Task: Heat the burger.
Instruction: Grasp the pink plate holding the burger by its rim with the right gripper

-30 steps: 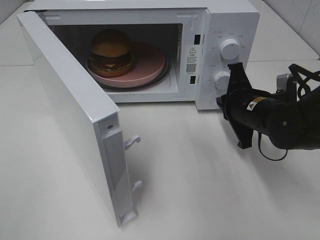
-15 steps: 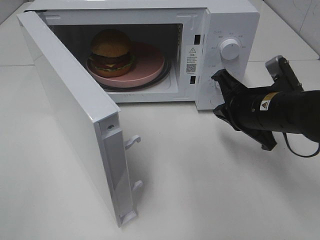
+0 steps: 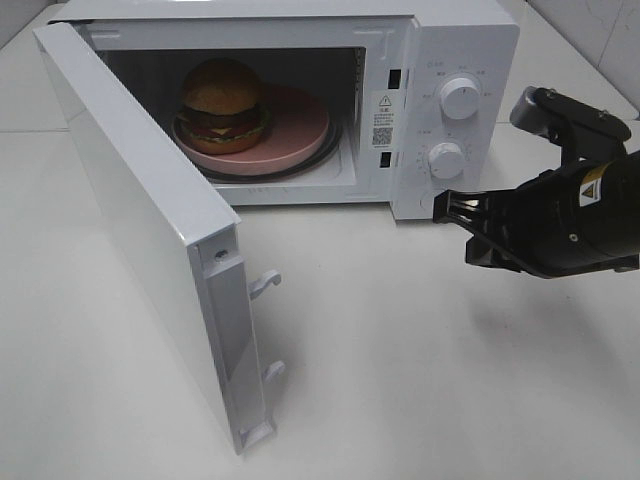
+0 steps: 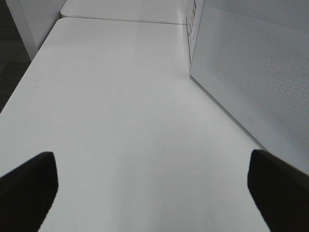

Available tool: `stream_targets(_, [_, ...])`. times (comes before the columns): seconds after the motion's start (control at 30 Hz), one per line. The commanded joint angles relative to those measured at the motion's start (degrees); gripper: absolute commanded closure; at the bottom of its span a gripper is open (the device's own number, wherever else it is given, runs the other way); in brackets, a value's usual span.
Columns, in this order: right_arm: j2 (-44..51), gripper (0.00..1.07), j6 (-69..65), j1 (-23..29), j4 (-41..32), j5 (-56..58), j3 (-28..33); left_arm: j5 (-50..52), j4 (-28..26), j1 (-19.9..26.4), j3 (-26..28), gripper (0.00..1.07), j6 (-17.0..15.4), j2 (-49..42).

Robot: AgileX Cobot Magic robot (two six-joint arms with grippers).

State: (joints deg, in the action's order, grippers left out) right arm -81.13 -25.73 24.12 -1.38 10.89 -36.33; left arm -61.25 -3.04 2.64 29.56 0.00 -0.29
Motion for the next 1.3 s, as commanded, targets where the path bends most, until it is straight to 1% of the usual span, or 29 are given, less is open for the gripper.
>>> stream_targets(0.03, [1.3,1.01,4.5,-0.2,0.1,7.2,-1.8,0.0,-0.1,0.2,-0.1,0.07,0.0,-0.7])
stream_targets(0.07, [1.4,1.01,6.0,-0.2,0.1,9.5,-2.5,0.0,-0.1,0.2,-0.1,0.07,0.0,-0.7])
stream_targets(0.1, [1.4,1.01,6.0,-0.2,0.1,9.5,-2.5,0.0,-0.1,0.2,-0.1,0.07,0.0,-0.7])
stream_targets(0.17, [1.6,1.0,13.2,-0.2,0.3,18.4,-5.6,0.0,-0.1,0.2,-0.1,0.07,0.0,-0.7])
stream_targets(0.23, [1.6,1.0,14.9,-0.2,0.3,19.9,-6.2,0.0,-0.1,0.2,-0.1,0.07,0.0,-0.7])
stream_targets(0.27, [1.6,1.0,19.1,-0.2,0.3,23.4,-7.7,0.0,-0.1,0.2,-0.1,0.07,0.0,-0.7])
stream_targets(0.37, [1.6,0.99,21.1,-0.2,0.3,24.8,-8.4,0.0,-0.1,0.2,-0.1,0.07,0.0,-0.7])
stream_targets(0.4, [1.6,0.99,24.5,-0.2,0.3,26.2,-9.6,0.0,-0.1,0.2,-0.1,0.07,0.0,-0.7])
stream_targets(0.47, [1.6,0.99,26.5,-0.2,0.6,26.6,-10.1,0.0,-0.1,0.2,-0.1,0.07,0.0,-0.7])
stream_targets(0.53, [1.6,0.99,35.0,-0.2,1.4,27.8,-12.1,0.0,-0.1,0.2,-0.1,0.07,0.0,-0.7])
stream_targets(0.63, [1.6,0.99,37.5,-0.2,1.4,27.8,-12.5,0.0,-0.1,0.2,-0.1,0.07,0.0,-0.7])
stream_targets(0.67, [1.6,0.99,42.8,-0.2,2.1,27.3,-12.9,0.0,-0.1,0.2,-0.1,0.07,0.0,-0.7])
stream_targets(0.7, [1.6,0.99,45.8,-0.2,2.3,26.8,-12.9,0.0,-0.1,0.2,-0.1,0.07,0.0,-0.7])
stream_targets(0.73, [1.6,0.99,45.8,-0.2,2.3,26.8,-12.9,0.0,-0.1,0.2,-0.1,0.07,0.0,-0.7])
stream_targets(0.8, [1.6,0.99,57.9,-0.2,2.3,25.6,-12.9,0.0,-0.1,0.2,-0.1,0.07,0.0,-0.7])
stream_targets(0.83, [1.6,0.99,57.9,-0.2,2.3,25.6,-12.9,0.0,-0.1,0.2,-0.1,0.07,0.0,-0.7])
stream_targets(0.9, [1.6,0.99,66.8,-0.2,2.3,25.6,-12.9,0.0,-0.1,0.2,-0.1,0.07,0.0,-0.7])
stream_targets(0.97, [1.6,0.99,68.9,-0.2,2.3,25.6,-12.9,0.0,-0.1,0.2,-0.1,0.07,0.0,-0.7])
stream_targets(1.0, [1.6,0.99,74.5,-0.2,2.3,25.5,-12.9,0.0,-0.1,0.2,-0.1,0.07,0.0,-0.7])
stream_targets(1.03, [1.6,0.99,74.5,-0.2,2.3,25.5,-12.9,0.0,-0.1,0.2,-0.1,0.07,0.0,-0.7])
stream_targets(1.1, [1.6,0.99,82.9,-0.2,2.3,25.6,-12.9,0.0,-0.1,0.2,-0.1,0.07,0.0,-0.7])
stream_targets(1.13, [1.6,0.99,82.9,-0.2,2.3,25.6,-12.9,0.0,-0.1,0.2,-0.1,0.07,0.0,-0.7])
stream_targets(1.17, [1.6,0.99,88.5,-0.2,2.3,25.6,-12.9,0.0,-0.1,0.2,-0.1,0.07,0.0,-0.7])
stream_targets(1.2, [1.6,0.99,88.5,-0.2,2.3,25.6,-12.9,0.0,-0.1,0.2,-0.1,0.07,0.0,-0.7])
stream_targets(1.23, [1.6,0.99,92.6,-0.2,2.3,25.6,-12.9,0.0,-0.1,0.2,-0.1,0.07,0.0,-0.7])
stream_targets(1.3, [1.6,0.98,94.0,-0.2,2.3,25.6,-12.9,0.0,-0.1,0.2,-0.1,0.07,0.0,-0.7])
